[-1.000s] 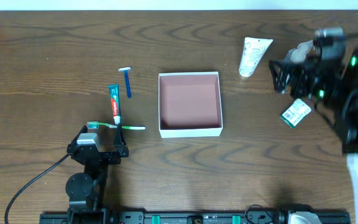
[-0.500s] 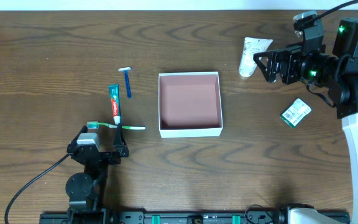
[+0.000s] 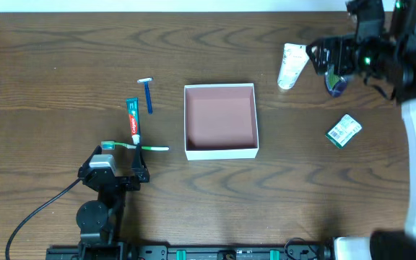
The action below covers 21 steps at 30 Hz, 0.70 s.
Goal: Pack container
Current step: 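Move the right gripper up toward the white lotion tube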
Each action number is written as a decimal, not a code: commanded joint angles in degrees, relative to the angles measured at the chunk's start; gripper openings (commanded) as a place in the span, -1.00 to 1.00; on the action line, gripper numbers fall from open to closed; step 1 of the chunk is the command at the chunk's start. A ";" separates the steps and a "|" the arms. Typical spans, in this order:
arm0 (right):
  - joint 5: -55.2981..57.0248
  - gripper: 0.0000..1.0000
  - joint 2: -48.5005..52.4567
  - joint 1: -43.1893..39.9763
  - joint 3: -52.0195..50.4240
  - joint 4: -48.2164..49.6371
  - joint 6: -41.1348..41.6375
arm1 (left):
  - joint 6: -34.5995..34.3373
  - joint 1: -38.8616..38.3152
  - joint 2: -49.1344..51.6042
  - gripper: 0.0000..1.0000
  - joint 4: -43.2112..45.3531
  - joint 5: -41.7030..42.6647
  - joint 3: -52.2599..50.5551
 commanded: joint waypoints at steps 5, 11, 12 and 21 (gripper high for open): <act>0.26 0.99 13.90 0.50 16.28 -10.54 0.83 | -0.28 -0.17 -0.31 0.96 -2.12 0.68 -0.87; -0.17 0.99 17.51 0.26 18.45 -6.60 -4.17 | -0.28 -0.17 -0.31 0.96 -2.12 0.68 -0.87; -0.07 0.99 17.84 0.46 18.45 -5.86 -6.62 | -0.28 -0.17 -0.31 0.96 -2.12 0.68 -0.87; 1.11 0.97 23.04 3.82 18.38 -4.20 -23.08 | -0.28 -0.17 -0.31 0.96 -2.12 0.68 -0.87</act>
